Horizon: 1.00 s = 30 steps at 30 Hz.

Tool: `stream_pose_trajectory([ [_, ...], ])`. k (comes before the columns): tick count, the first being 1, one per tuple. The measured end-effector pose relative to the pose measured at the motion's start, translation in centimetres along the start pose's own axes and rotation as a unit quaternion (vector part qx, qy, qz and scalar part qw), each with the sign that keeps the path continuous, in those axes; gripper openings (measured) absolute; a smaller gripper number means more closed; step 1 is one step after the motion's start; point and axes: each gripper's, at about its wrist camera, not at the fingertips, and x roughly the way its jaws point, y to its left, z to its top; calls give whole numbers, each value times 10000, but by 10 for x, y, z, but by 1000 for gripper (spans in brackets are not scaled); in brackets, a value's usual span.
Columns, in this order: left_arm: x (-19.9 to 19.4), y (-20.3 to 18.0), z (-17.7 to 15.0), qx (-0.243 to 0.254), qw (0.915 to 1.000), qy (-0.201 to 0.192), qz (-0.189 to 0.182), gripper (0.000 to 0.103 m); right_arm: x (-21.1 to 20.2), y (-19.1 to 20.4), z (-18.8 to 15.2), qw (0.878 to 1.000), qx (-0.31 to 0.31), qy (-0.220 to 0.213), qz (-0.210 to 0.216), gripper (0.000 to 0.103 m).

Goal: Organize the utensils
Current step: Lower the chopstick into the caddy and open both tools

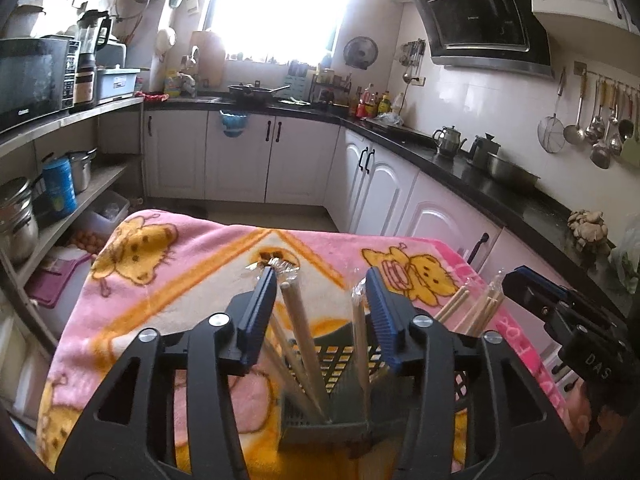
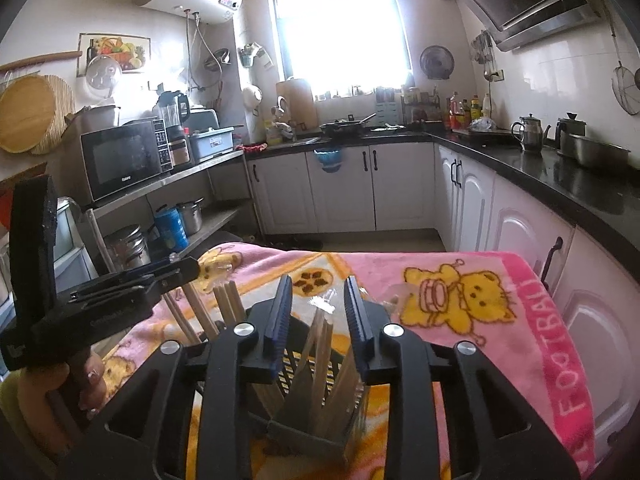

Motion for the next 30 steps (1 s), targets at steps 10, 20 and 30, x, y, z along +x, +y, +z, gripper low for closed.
stream_pose_trajectory([
  [10,-41,-2,-4,23,10000,-93,11,71,-35,7,-5,9999,-54,-113,-63,44],
  [20,-82,-3,-35,73,9999,-123,95,92,-78,25,-27,9993,-185,-293,-123,82],
  [30,-112,-1,-75,59,9997,-115,218,92,-111,43,-68,9989,-308,-300,-206,95],
])
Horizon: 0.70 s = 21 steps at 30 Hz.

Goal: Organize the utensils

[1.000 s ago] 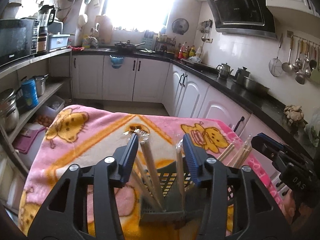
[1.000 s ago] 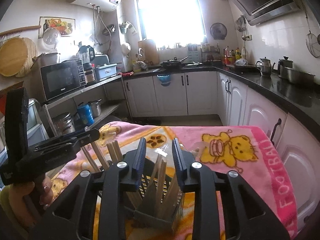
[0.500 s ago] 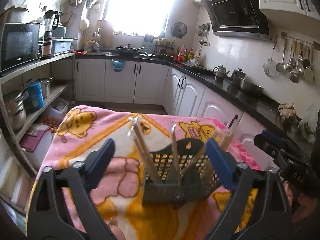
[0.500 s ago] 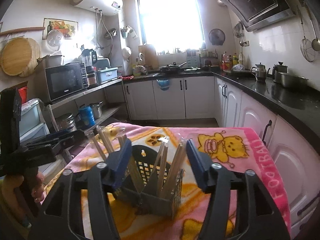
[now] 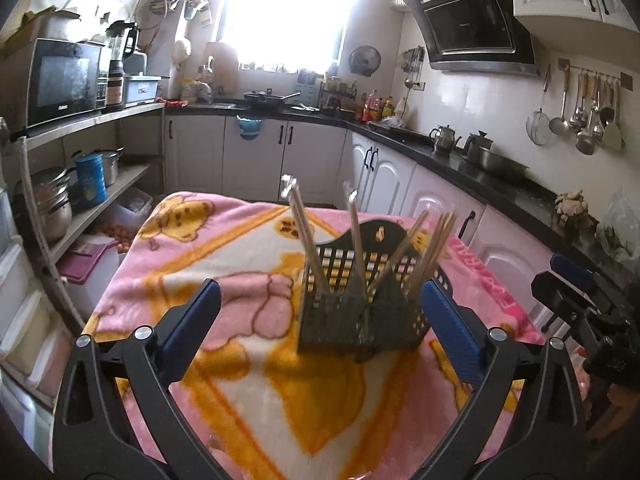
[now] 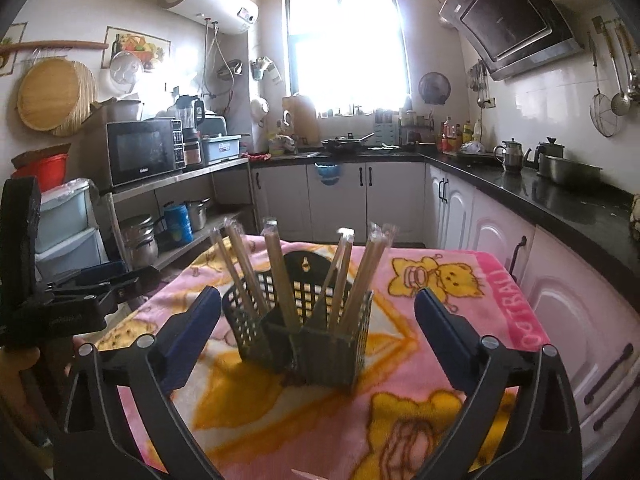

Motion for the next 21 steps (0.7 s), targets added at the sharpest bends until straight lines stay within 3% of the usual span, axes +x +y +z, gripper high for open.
stream_pose_trajectory([
  [21,-24,-6,-94,34,9995,285,97,92,-27,7,-90,9983,240,511,-154,97],
])
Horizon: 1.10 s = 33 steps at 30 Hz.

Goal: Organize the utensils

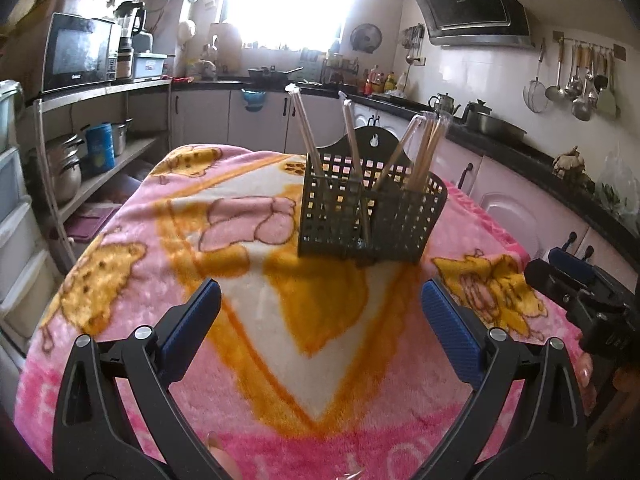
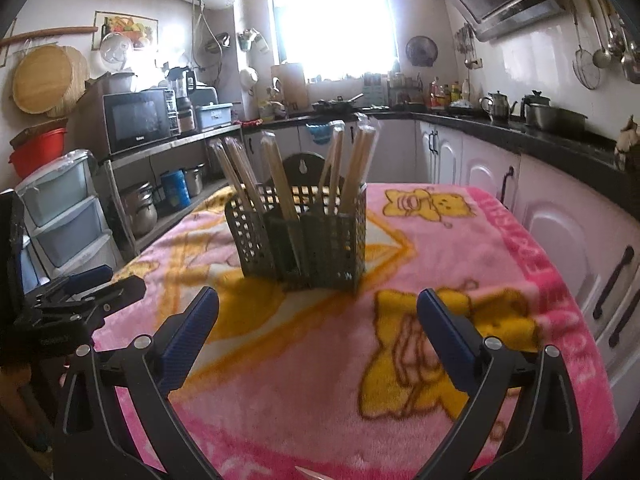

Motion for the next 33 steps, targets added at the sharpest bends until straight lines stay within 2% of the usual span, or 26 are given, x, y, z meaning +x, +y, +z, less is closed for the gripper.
stream_pose_trajectory([
  [11,-11,-9,-21,192,9989,-417,96,92,-13,8,-32,9990,-191,-346,-203,97],
  [18,-16,-12,-25,184,9977,-647,101,92,-27,11,-41,9956,-230,-806,-424,97],
  [26,-16,-11,-31,162,9968,-768,155,92,-31,9,-43,9919,-205,-1100,-605,97],
  [33,-16,-15,-35,272,9961,-820,151,92,-24,5,-46,9936,-58,-961,-584,97],
])
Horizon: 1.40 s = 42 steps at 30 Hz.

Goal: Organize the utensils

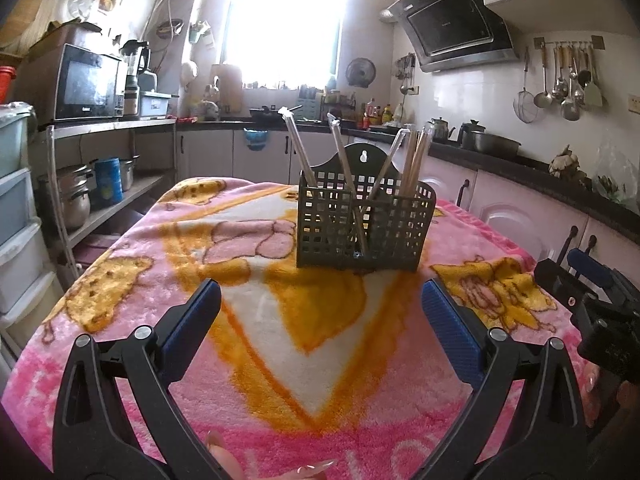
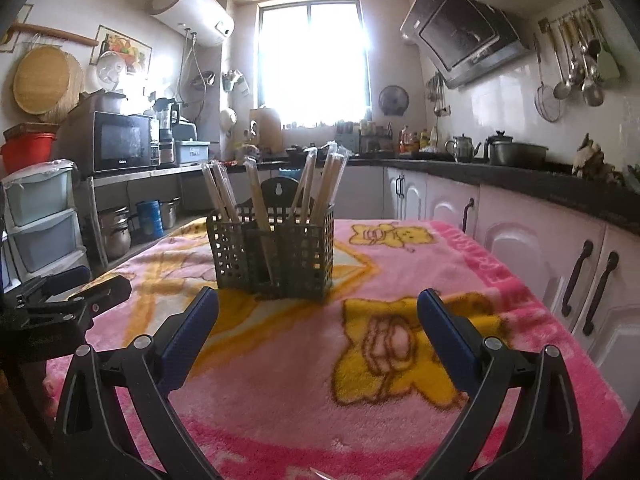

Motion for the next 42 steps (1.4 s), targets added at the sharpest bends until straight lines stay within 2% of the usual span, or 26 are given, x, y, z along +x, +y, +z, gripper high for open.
stream_pose_trajectory([
  [42,1,5,-1,-91,9998,2,151,92,-2,2,-4,10000,-82,22,47,97],
])
